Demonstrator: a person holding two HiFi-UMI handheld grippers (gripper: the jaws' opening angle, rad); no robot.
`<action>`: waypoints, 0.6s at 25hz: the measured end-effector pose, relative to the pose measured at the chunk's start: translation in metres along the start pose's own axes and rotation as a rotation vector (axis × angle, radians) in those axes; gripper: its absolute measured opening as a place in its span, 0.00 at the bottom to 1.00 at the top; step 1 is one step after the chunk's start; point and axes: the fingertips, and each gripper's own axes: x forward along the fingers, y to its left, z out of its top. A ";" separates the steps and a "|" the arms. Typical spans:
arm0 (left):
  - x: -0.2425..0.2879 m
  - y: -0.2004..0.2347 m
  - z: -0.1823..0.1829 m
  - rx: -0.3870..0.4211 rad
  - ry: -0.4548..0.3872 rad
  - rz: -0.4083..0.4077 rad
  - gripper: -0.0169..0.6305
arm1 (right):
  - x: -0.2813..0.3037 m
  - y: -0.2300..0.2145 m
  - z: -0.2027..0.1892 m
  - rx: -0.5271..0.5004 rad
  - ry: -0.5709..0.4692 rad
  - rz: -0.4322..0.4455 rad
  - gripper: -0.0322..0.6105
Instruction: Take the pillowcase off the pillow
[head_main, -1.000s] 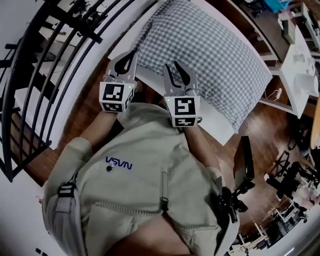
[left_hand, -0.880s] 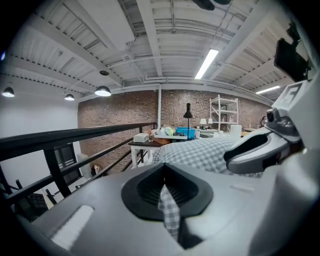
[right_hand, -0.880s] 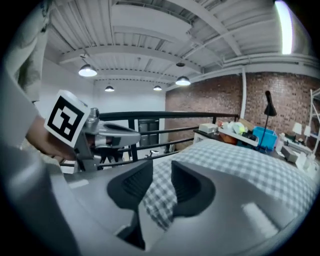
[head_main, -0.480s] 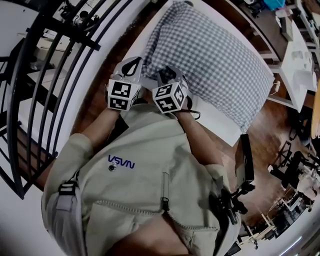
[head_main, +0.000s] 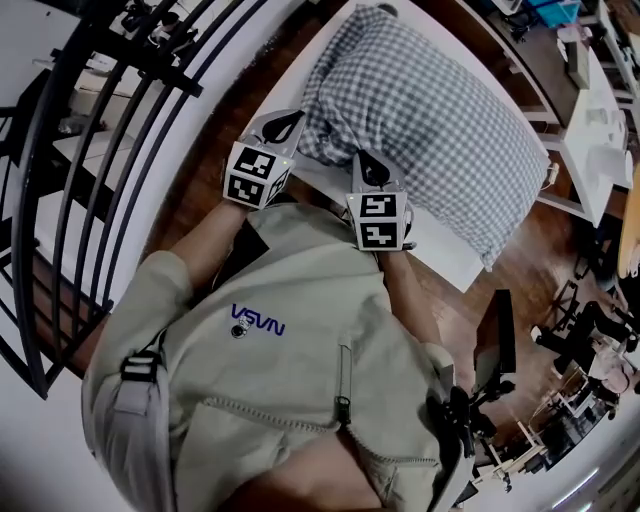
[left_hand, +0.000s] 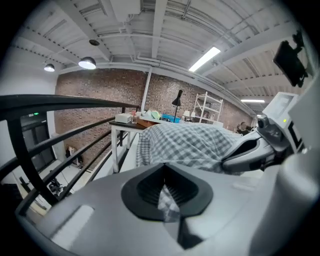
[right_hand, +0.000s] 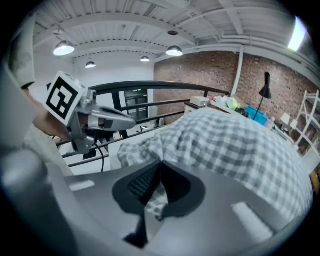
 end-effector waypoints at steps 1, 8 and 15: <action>0.003 -0.005 0.000 -0.023 0.007 -0.038 0.04 | -0.005 -0.003 0.000 0.023 -0.011 0.002 0.07; 0.022 -0.051 -0.019 -0.200 0.114 -0.336 0.15 | -0.017 -0.009 -0.007 0.049 -0.036 0.014 0.07; 0.029 -0.027 -0.030 -0.145 0.150 -0.209 0.10 | -0.014 -0.009 -0.020 0.060 0.010 0.051 0.07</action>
